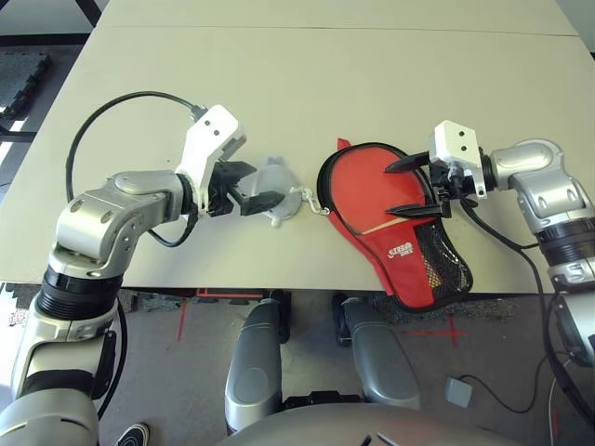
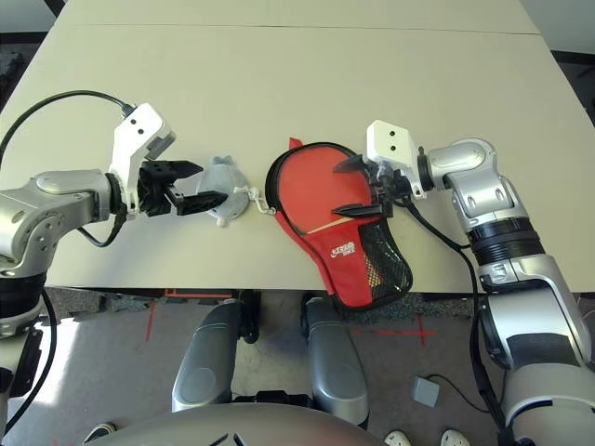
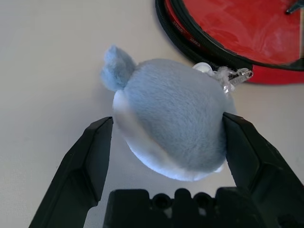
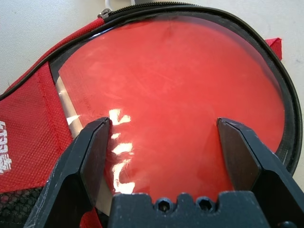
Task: Store the ping-pong paddle in its case and zip it.
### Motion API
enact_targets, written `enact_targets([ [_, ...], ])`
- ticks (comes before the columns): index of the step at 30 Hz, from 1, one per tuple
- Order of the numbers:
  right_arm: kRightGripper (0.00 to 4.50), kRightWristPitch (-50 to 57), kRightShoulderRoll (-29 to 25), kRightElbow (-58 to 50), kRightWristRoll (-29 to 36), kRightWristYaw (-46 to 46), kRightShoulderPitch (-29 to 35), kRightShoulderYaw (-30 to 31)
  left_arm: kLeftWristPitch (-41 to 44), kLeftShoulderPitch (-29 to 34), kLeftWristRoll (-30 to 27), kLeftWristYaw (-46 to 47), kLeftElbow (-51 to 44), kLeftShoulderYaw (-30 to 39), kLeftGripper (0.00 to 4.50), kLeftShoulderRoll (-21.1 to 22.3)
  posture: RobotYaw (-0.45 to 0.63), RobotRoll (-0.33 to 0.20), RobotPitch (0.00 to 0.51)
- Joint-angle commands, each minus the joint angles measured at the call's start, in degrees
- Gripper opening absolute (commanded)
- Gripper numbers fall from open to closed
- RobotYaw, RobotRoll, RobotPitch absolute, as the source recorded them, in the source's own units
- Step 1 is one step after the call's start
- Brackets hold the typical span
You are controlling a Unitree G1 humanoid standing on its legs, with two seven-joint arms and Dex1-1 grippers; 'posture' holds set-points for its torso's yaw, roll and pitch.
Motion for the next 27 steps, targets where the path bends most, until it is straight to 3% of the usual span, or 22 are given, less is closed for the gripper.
enact_targets([
  [1,4.5,1.1,0.3,1.5,-3.8,-2.0,3.2,2.3,-1.2,1.6,-0.2,-2.7,-0.2,-1.2,3.17,1.2,0.07,0.0,0.333],
  [7,4.5,1.0,0.0,0.8,-4.1,-2.1,3.9,2.5,-1.6,-1.5,-0.7,-5.1,0.4,-0.2,0.91,1.5,0.07,0.0,0.333],
  [10,4.5,-0.1,-0.3,0.9,-5.1,-2.4,4.4,3.1,-2.7,-4.2,0.6,-4.5,2.4,0.0,0.08,0.9,0.07,0.0,0.333],
  [20,4.5,-4.5,-0.8,2.7,-8.0,-3.1,5.3,4.9,-13.6,-14.2,11.3,0.5,19.0,-2.6,0.02,-3.7,0.07,0.0,0.333],
  [27,4.5,-5.3,-0.9,2.5,-8.6,-3.6,6.2,5.2,-25.1,-22.1,18.4,5.5,35.5,-2.7,0.02,-11.3,0.06,0.0,0.333],
])
